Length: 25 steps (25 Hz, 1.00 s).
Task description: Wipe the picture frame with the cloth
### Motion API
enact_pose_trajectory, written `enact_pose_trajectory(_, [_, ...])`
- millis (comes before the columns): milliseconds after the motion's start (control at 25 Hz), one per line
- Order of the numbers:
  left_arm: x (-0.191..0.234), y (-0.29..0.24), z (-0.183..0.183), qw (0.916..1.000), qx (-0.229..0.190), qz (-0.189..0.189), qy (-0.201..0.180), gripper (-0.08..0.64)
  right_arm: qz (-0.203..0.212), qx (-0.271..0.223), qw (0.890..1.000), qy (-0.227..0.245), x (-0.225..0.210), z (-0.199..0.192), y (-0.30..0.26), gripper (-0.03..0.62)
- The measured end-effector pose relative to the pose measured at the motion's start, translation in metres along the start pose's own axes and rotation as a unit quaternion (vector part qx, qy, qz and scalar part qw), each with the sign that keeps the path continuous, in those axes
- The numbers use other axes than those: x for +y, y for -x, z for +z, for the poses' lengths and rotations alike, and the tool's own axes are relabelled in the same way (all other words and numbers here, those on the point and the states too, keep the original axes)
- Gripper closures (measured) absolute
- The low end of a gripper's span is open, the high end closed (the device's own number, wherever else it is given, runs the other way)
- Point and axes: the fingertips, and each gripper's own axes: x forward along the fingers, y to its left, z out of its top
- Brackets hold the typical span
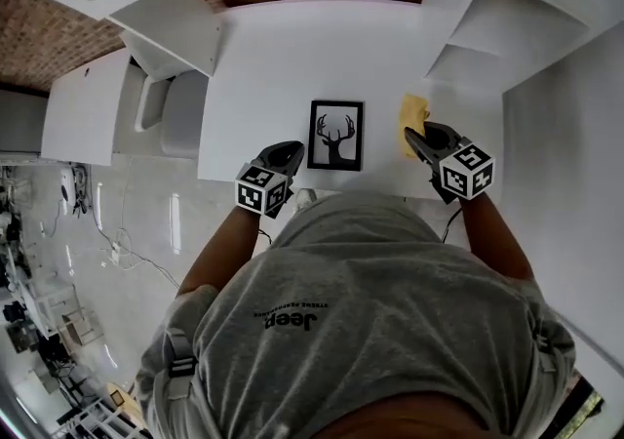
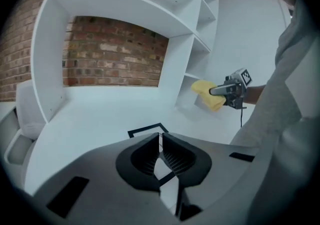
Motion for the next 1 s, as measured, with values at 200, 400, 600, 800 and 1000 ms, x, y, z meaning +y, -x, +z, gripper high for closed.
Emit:
enact_pose_trajectory(200, [0.013,-0.031,-0.035,0.9963,0.05,-0.046,-0.053,0.538,-0.061,0.027,0.998,0.002,-0.003,-0.015,-0.019,0.54])
enact_pose_trajectory(400, [0.01,-0.053,-0.052,0.9872,0.087,-0.105,-0.084,0.485,-0.088,0.049,0.995,-0.015,0.008,-0.03,-0.035,0.54])
enact_pose_trajectory(600, [0.003,-0.067,-0.078,0.976,0.137,-0.113,-0.126,0.344,-0.084,0.072,0.994,-0.019,0.017,-0.045,-0.047,0.54])
enact_pose_trajectory(800, [0.001,-0.081,-0.095,0.9695,0.153,-0.11,-0.157,0.318,-0.074,0.082,0.994,-0.018,0.016,-0.054,-0.05,0.539])
enact_pose_trajectory(1000, [0.002,-0.092,-0.104,0.9625,0.173,-0.101,-0.183,0.307,-0.064,0.088,0.994,-0.018,0.016,-0.061,-0.052,0.54])
